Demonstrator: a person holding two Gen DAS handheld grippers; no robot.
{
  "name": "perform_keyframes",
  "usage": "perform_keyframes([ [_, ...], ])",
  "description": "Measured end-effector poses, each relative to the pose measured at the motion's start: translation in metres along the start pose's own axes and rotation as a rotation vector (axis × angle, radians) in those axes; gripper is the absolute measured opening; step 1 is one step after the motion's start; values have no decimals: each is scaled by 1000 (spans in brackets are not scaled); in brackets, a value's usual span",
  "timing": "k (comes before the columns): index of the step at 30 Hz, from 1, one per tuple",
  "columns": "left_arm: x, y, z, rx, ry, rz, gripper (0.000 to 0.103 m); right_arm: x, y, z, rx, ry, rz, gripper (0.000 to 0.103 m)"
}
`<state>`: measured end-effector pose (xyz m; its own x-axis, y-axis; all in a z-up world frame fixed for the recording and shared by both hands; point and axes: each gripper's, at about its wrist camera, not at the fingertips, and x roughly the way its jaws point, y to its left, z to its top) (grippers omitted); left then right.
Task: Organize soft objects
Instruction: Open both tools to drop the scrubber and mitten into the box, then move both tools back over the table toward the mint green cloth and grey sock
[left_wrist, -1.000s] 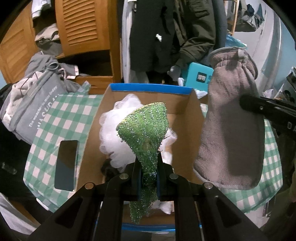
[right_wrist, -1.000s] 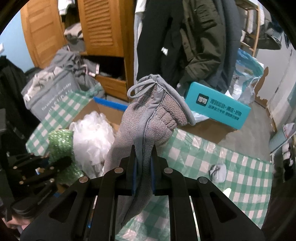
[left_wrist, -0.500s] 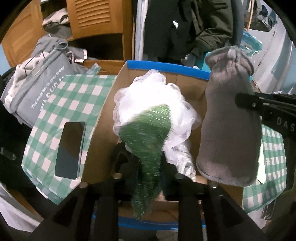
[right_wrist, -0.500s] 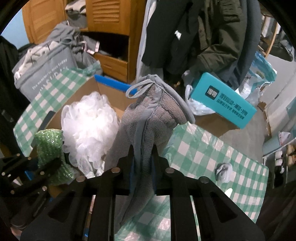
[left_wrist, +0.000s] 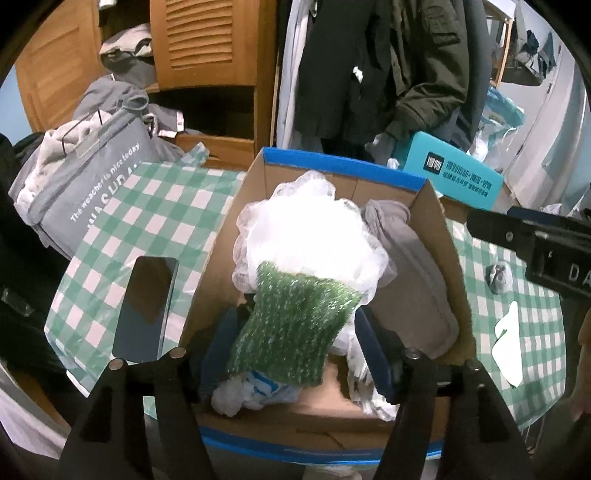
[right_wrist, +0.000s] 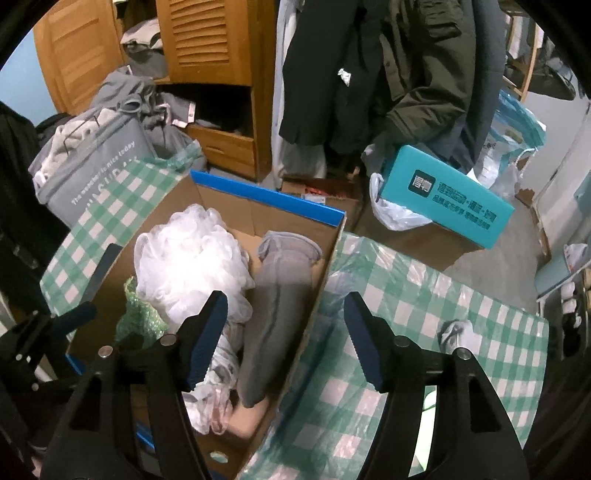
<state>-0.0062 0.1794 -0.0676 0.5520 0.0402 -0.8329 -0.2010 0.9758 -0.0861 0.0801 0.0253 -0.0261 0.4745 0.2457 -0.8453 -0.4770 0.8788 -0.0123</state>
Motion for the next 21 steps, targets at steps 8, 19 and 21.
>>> perform_keyframes([
  [8,-13,-12,3,27,-42,2,76,-11,-10,-9,14,-9,2,68],
  [19,-25,-42,5,90,-74,-26,80,-25,-39,-31,67,2,0,68],
  [21,-25,-48,5,102,-72,-27,80,-28,-46,-34,78,2,-3,68],
])
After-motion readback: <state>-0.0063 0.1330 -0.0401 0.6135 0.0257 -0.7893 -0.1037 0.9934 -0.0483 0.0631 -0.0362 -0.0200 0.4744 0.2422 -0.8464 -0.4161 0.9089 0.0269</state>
